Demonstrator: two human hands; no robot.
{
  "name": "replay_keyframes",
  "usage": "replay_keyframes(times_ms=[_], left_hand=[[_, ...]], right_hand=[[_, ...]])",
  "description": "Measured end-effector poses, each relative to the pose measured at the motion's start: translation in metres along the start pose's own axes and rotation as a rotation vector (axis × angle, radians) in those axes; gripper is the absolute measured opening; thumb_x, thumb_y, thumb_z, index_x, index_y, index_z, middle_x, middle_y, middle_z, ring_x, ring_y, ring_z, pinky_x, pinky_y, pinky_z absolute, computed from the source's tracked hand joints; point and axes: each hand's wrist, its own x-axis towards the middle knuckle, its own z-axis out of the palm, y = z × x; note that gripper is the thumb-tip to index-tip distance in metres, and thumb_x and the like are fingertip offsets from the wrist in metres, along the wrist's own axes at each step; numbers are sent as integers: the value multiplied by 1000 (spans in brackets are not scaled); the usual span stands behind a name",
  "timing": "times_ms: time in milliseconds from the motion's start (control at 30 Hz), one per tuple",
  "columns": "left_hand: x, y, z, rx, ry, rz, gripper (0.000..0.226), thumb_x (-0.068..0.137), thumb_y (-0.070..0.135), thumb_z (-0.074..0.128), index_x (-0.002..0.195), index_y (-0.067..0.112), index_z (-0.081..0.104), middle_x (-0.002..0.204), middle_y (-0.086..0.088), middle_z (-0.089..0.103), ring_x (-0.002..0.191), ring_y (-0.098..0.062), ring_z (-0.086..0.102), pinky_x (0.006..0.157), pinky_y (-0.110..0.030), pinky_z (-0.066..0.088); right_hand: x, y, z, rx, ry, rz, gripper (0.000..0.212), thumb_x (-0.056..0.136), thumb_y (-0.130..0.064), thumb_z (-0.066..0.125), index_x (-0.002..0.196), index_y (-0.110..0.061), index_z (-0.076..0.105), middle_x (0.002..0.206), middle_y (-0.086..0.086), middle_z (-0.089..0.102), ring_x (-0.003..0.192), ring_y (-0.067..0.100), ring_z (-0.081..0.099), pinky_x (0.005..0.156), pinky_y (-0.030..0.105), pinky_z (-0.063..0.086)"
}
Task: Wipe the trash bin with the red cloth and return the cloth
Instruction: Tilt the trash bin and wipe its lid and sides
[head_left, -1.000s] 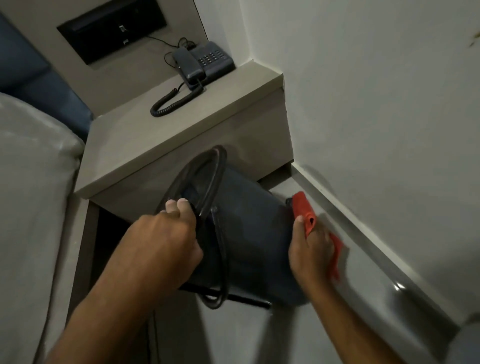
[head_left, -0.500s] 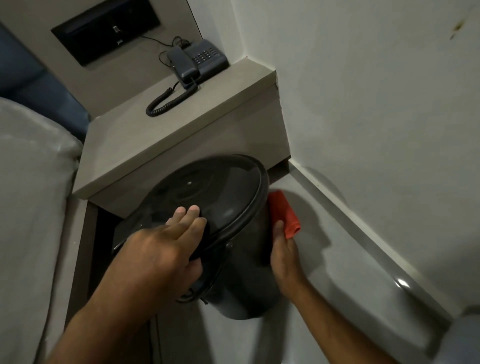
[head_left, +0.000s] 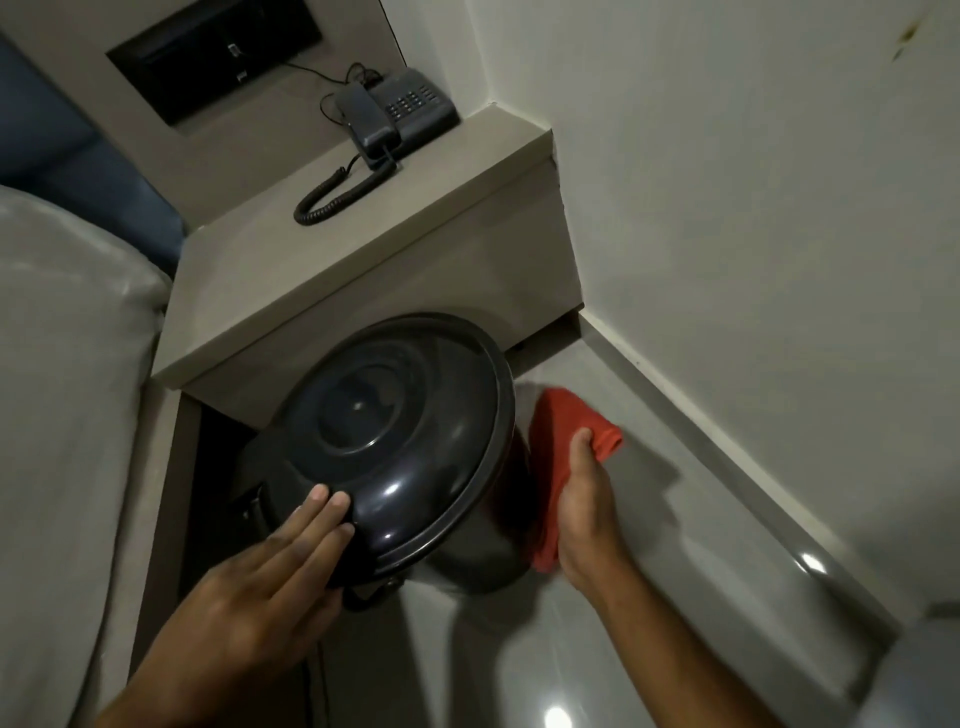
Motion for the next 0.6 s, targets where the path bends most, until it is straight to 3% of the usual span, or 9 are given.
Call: replay_keyframes(times_ms=[67,167,233,300,367,433,500,600], left_hand=[[5,-2,-7,-42,-2,-26,55,84,33,67,127,3,52,132,-22,60,120,-32,62,88,-38,57],[22,3,-17,-207,94,-190,63,77,47,73,124,6,62,120,-13,70,98,-17,72,82,-19,56],[48,10,-19,-283,192,-409,65,82,52,63,130,9,60,116,-9,70,91,-9,68,85,-13,49],[76,14,-12,-329,178,-634,74,88,62,42,144,13,45,142,-15,55,127,-22,52,104,-36,42],[102,15,-3,-342,17,-745,91,82,76,28,155,21,22,163,-12,20,151,-21,9,119,-46,15],[114,12,8,-254,-114,-652,105,73,87,23,157,26,10,166,-9,3,152,-22,-7,122,-45,3],[113,6,14,-202,-178,-514,113,68,94,24,157,26,7,166,-7,0,152,-23,-7,122,-49,6],[109,-11,11,-194,-234,-304,118,66,94,36,157,24,7,166,-5,1,153,-23,-5,121,-55,12]], right_hand=[[5,-1,-18,20,69,54,77,100,-67,28,154,-13,39,138,18,61,115,32,63,88,38,54],[19,-10,-37,-73,193,34,82,98,-71,26,157,-13,31,151,22,49,134,39,49,109,49,41],[22,-19,-36,-93,197,9,82,98,-70,26,158,-14,28,155,20,44,140,38,44,117,53,34],[16,-24,-28,-51,112,2,82,98,-70,27,157,-14,30,152,17,49,136,34,49,114,51,40],[2,-30,-15,-47,6,-22,88,91,-75,29,155,-16,35,140,12,59,121,26,58,100,42,50],[-7,-33,-4,-80,-68,-56,99,79,-80,33,155,-17,37,142,12,58,123,25,58,104,43,49],[-10,-35,3,-55,-111,-91,99,78,-80,35,154,-16,40,146,13,57,132,27,56,112,50,43],[-15,-35,17,38,-137,-143,88,85,-78,38,150,-20,48,145,6,61,134,21,55,115,47,40]])
